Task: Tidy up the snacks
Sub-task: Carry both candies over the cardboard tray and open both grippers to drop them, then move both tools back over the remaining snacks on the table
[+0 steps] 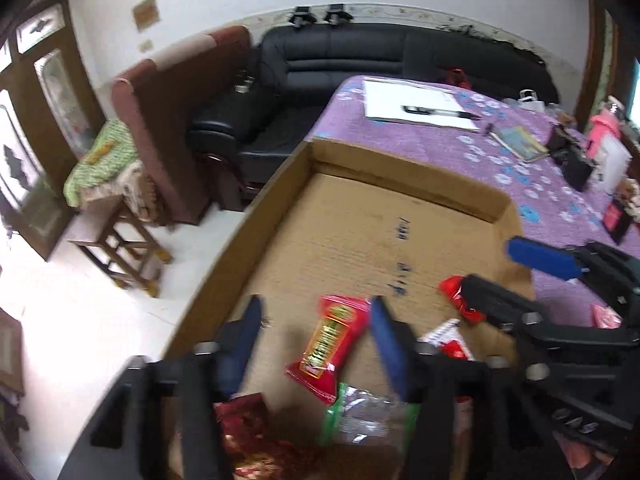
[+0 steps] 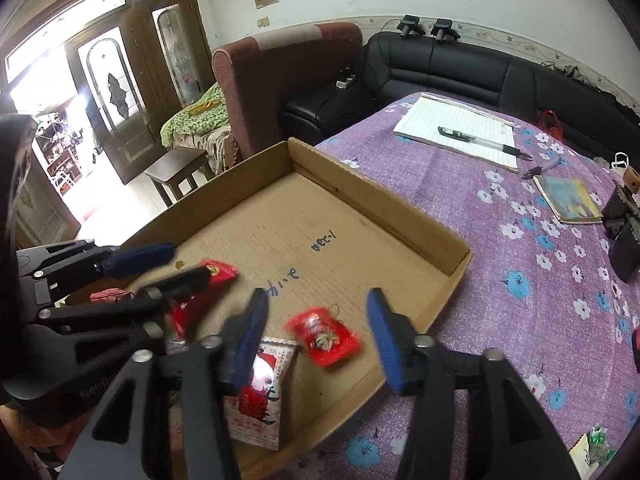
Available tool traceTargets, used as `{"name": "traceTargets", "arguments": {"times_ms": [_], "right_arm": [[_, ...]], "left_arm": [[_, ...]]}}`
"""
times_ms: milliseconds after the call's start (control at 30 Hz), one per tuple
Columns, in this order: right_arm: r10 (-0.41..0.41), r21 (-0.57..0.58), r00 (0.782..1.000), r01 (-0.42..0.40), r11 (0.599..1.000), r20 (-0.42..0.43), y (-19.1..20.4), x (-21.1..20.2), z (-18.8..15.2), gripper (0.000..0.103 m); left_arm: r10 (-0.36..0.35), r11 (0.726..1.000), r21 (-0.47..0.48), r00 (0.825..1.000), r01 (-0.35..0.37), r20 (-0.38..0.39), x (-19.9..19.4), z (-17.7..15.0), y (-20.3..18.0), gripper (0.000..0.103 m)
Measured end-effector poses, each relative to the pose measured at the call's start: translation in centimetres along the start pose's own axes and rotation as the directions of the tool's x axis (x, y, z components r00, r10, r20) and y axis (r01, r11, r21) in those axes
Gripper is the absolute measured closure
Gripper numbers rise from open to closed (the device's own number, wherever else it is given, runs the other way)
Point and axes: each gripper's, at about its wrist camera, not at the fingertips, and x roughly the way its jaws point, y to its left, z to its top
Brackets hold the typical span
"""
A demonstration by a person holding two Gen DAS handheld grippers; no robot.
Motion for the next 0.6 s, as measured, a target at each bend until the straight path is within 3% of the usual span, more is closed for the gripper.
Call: {"name": "traceTargets", "arguments": {"times_ms": [33,100,600], "right_arm": [[-0.001,0.006,1.0,0.001,1.0,0.005,-0.2,-0.2,0.0,0.048],[0.009,0.019,1.0,-0.009,1.0,0.015,-0.7,-0.6,0.1,0.046],[-0.056,0.048,0.996,0.053,0.997,0.07,-4.2,-7.1,-2.9,0.045]], "left_arm": [[0.014,1.0,-0.006,1.0,-0.014,0.009,-0.2,0.0,0.2,0.019],[0.01,1.0,-0.018,1.0,-0.01,0.024,-0.7,0.1,0.5,0.013],[0.003,1.0,0.009,0.996,-0.004,0.09,-4.7,-0.6,-1.5,0.012]]}}
